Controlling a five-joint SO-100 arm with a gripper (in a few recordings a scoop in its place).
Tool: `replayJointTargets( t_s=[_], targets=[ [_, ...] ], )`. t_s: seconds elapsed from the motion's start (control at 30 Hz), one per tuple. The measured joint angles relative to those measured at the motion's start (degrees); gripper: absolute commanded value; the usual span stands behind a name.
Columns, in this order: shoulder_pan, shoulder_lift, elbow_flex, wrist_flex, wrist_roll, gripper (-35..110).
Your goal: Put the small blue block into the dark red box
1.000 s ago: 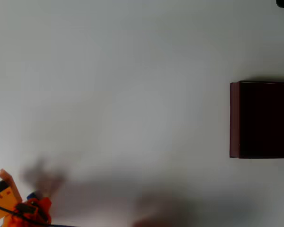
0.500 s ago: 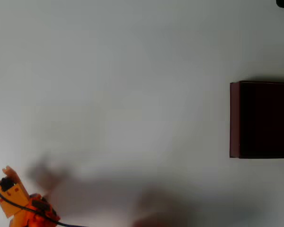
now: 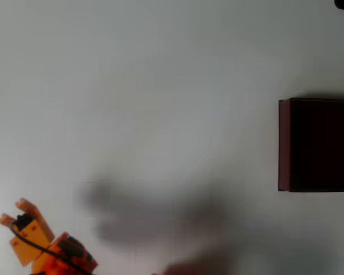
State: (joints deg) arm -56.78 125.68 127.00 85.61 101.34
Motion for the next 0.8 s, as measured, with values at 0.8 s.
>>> replayJointTargets(
  t_s=[0.8],
  targets=[
    [84.8,3.7,-15.2,-5.6,-80.3,0]
  ],
)
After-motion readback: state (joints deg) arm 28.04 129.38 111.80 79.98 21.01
